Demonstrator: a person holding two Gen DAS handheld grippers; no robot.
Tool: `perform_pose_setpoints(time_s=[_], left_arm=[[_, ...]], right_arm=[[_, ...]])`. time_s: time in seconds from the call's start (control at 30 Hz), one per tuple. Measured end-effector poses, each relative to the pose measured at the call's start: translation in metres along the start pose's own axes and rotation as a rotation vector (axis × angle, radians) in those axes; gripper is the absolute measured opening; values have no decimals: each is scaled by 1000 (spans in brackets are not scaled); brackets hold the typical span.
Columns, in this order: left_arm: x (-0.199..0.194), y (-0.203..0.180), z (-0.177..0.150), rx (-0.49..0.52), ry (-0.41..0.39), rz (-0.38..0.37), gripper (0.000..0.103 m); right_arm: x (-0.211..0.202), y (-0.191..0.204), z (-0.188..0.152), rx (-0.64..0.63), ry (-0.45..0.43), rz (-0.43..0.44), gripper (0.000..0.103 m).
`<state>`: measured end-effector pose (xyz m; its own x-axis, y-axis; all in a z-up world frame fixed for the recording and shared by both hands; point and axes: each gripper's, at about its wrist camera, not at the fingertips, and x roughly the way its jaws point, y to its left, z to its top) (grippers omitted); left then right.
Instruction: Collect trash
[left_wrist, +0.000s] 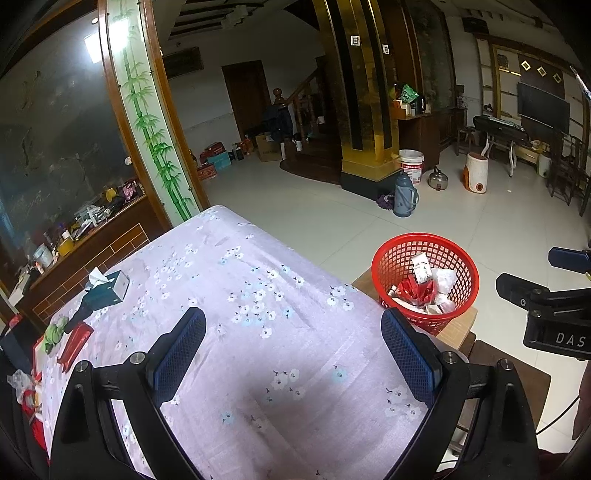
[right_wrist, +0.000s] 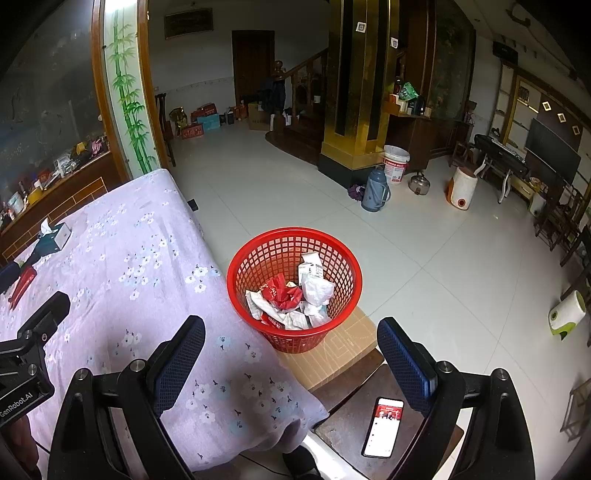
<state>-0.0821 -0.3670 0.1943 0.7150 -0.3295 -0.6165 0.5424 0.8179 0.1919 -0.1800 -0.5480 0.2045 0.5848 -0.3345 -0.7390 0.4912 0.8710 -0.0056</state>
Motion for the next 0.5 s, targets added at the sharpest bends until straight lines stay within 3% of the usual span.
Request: perform_pose_setpoints(time_s=[0.5], left_arm=[[-2,1,-1,-2,-1,0,95]], right_arm=[[2,3,0,-2,7,4,96]])
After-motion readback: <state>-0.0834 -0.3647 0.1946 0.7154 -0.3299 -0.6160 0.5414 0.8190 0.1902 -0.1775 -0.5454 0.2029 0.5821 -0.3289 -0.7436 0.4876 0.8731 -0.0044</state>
